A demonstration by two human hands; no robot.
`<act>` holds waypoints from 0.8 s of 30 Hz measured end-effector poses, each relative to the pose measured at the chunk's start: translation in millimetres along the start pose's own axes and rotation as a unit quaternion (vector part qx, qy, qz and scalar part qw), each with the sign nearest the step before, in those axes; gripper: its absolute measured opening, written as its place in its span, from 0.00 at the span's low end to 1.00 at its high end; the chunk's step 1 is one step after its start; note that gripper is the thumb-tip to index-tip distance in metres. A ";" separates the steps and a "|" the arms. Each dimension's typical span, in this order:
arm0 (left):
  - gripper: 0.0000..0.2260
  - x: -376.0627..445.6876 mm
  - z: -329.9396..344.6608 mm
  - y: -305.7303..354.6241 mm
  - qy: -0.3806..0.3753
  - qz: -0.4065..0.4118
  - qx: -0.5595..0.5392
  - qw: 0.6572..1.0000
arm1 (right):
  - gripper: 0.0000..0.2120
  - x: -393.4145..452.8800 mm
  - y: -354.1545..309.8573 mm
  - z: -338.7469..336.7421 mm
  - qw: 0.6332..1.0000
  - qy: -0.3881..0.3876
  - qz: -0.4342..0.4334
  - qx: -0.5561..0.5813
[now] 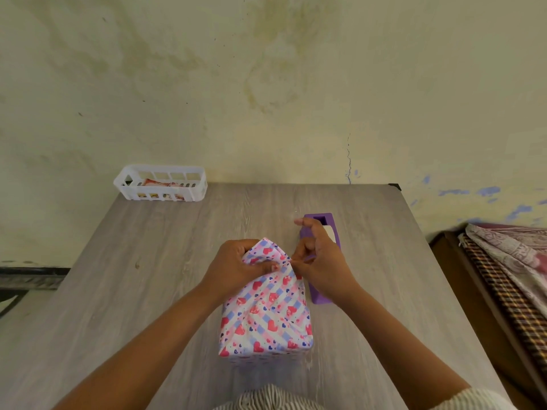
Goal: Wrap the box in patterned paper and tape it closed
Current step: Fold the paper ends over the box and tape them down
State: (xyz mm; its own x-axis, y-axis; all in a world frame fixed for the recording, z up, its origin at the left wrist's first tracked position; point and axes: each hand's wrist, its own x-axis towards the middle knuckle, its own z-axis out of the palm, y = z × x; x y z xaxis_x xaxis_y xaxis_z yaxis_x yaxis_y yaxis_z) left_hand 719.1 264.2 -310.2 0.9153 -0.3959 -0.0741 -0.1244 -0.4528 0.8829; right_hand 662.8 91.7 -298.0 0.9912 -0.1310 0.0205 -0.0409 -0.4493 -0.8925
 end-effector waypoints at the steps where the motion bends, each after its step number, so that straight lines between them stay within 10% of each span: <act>1: 0.09 -0.4 0.2 1.6 0.000 0.012 -0.002 1.000 | 0.34 -0.2 0.2 -0.3 1.000 0.002 0.001 0.002; 7: 0.08 -2.6 -1.4 1.1 0.007 0.066 0.011 0.998 | 0.38 -7.6 -3.2 -12.4 0.993 -0.048 0.049 0.098; 19: 0.10 -10.2 -6.1 -4.6 -0.028 0.152 0.058 0.986 | 0.28 -15.3 5.6 13.8 0.983 0.115 0.048 0.136; 24: 0.12 -13.0 -8.8 -8.0 -0.025 0.171 0.040 0.984 | 0.54 -42.7 1.0 1.9 0.996 -0.060 0.021 0.068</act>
State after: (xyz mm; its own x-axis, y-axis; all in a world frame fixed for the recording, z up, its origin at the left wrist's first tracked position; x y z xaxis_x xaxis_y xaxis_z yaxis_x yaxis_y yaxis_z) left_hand 711.5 280.0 -312.3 0.7948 -0.5737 0.1977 -0.4543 -0.3466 0.8207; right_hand 620.7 98.6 -300.6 0.9972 -0.0369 -0.0644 -0.0729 -0.3201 -0.9446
